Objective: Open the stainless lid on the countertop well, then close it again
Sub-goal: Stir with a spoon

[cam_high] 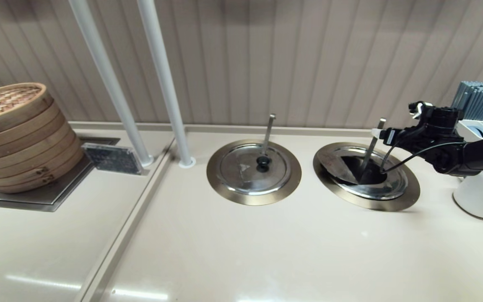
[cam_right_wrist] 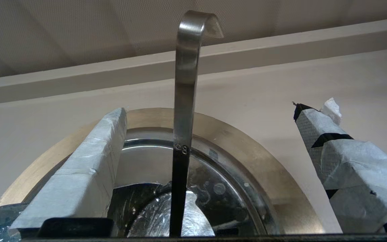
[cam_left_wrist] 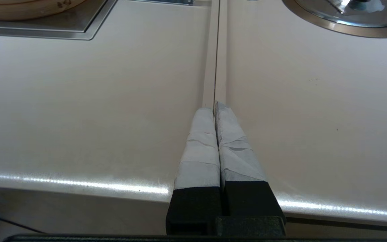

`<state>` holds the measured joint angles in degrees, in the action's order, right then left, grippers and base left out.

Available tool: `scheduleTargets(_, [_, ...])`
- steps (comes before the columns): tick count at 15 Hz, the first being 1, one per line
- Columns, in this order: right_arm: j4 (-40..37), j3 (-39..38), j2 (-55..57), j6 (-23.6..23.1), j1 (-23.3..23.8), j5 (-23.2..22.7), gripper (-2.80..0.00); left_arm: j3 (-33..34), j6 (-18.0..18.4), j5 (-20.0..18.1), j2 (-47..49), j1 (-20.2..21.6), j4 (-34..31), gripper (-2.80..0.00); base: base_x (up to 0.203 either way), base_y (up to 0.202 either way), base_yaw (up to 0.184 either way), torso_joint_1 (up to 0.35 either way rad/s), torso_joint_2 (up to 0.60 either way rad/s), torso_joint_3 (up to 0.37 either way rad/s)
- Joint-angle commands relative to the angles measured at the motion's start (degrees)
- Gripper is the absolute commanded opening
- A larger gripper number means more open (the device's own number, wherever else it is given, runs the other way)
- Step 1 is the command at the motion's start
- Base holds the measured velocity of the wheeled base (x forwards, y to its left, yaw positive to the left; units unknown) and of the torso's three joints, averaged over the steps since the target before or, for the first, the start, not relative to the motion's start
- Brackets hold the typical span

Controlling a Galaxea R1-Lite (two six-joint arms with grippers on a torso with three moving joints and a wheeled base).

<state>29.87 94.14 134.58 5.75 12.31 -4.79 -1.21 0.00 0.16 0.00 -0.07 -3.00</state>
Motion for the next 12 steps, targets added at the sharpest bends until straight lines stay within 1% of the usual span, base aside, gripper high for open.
scheduleTargets(1, [-2.0, 2.7, 2.4, 0.1, 1.0, -0.6, 0.00, 0.1, 0.0, 0.0, 0.0, 0.0, 0.0, -2.80, 0.000, 0.000, 0.000, 0.000, 0.00, 0.000])
scheduleTargets(2, [-2.1, 3.1, 2.8, 1.0, 1.0, -2.0, 0.00, 0.0, 0.0, 0.0, 0.0, 0.0, -0.1, -2.80, 0.000, 0.000, 0.000, 0.000, 0.00, 0.000])
scheduleTargets(4, [-2.1, 3.2, 2.8, 3.0, 1.0, -6.4, 0.00, 0.0, 0.0, 0.0, 0.0, 0.0, -0.1, -2.80, 0.000, 0.000, 0.000, 0.000, 0.00, 0.000])
scheduleTargets(7, [-2.1, 3.8, 3.3, 3.4, 1.9, -8.1, 0.00, 0.0, 0.0, 0.0, 0.0, 0.0, 0.0, -2.80, 0.000, 0.000, 0.000, 0.000, 0.00, 0.000])
scheduleTargets(9, [-2.1, 3.8, 3.6, 5.8, 2.0, -10.3, 0.00, 0.0, 0.0, 0.0, 0.0, 0.0, -0.1, -2.80, 0.000, 0.000, 0.000, 0.000, 0.00, 0.000])
scheduleTargets(12, [-1.8, 3.9, 4.9, 6.2, 2.2, -12.5, 0.00, 0.1, 0.0, 0.0, 0.0, 0.0, -0.1, -2.80, 0.000, 0.000, 0.000, 0.000, 0.00, 0.000])
